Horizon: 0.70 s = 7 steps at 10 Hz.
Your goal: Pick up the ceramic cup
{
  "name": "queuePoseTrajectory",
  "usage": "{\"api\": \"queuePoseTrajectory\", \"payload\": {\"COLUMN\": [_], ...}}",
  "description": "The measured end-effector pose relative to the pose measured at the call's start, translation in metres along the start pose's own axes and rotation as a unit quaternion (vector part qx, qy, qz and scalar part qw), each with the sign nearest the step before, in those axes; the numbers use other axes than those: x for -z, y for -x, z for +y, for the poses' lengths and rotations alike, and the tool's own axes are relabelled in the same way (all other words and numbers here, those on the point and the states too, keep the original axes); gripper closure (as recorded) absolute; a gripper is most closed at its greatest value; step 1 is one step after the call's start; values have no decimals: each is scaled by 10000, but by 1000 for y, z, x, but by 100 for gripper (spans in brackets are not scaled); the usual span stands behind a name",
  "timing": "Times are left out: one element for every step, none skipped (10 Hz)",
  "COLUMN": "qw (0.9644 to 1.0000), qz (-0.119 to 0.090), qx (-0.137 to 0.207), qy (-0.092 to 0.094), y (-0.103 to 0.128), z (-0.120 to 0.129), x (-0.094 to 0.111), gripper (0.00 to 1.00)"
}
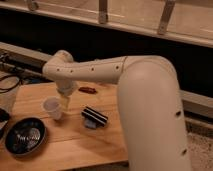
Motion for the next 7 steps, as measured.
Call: {"api": "queuePoseTrajectory", "payload": {"qw": [9998, 9995, 9989, 9977, 9963, 9954, 9940], "qz": [-189, -316, -465, -669, -848, -942, -1071], "qx": [-3, -9, 4, 58, 124, 166, 237], "qy": [-32, -25, -27, -16, -14, -19, -7], "y": [-1, -1, -1, 5, 14, 20, 32], "z": [0, 0, -2, -1, 1, 2, 3], "x": [11, 19, 27, 39, 52, 58, 64], "gripper": [20, 20, 20, 20, 20, 20, 20]}}
